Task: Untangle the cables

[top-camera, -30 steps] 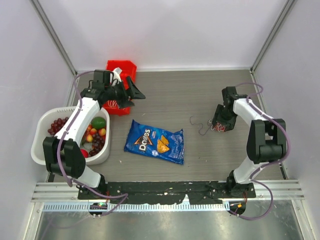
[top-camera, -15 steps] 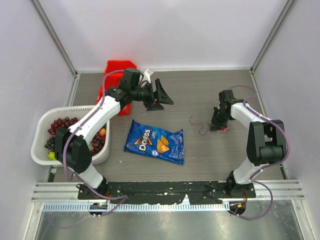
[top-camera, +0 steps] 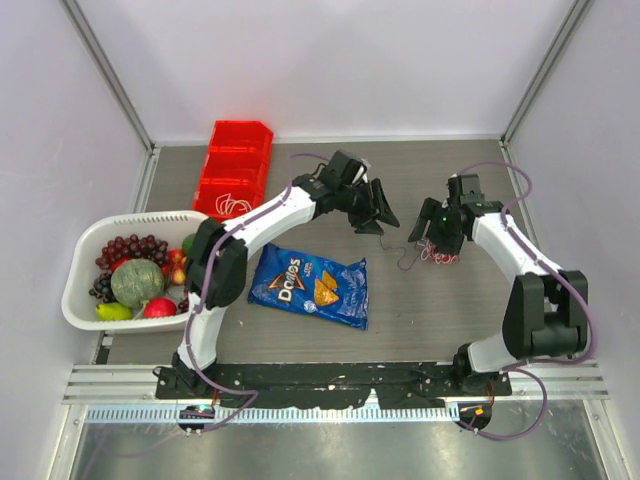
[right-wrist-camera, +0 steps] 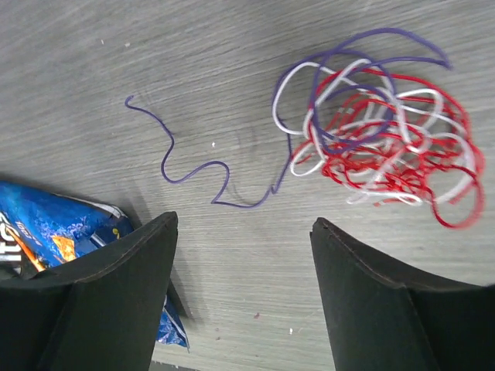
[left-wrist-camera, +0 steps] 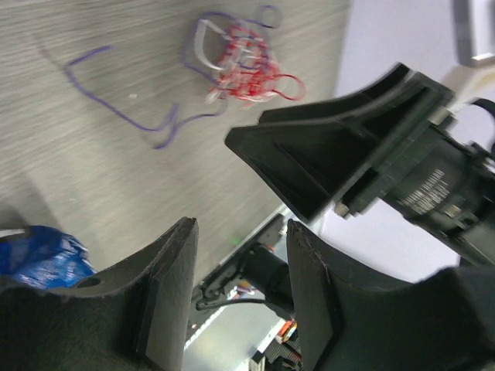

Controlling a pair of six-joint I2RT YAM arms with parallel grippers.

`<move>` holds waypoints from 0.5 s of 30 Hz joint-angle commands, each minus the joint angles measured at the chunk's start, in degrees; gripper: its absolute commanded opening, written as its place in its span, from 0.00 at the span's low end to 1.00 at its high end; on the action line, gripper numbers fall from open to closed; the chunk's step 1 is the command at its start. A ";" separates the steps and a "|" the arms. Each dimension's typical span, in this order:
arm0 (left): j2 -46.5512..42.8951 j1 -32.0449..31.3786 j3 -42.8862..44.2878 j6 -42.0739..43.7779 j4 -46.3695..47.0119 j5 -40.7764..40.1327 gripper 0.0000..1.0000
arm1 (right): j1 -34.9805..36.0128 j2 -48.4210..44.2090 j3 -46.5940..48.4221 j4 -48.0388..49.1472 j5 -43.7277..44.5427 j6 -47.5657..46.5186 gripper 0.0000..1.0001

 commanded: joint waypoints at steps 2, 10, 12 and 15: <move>0.71 0.75 4.10 -1.67 -6.70 -1.37 0.54 | 2.03 6.48 1.93 5.28 -8.40 -1.26 0.74; -9.05 3.39 -10.22 -2.37 2.71 3.03 0.57 | 4.14 13.25 2.01 9.60 -7.72 -0.21 0.43; -10.20 3.31 -12.52 -3.33 3.77 4.26 0.59 | 4.41 13.96 2.10 9.77 -6.65 -0.39 0.44; -13.09 3.31 -14.19 -2.55 4.38 4.27 0.61 | 5.02 14.14 2.89 9.51 -4.45 -1.09 0.48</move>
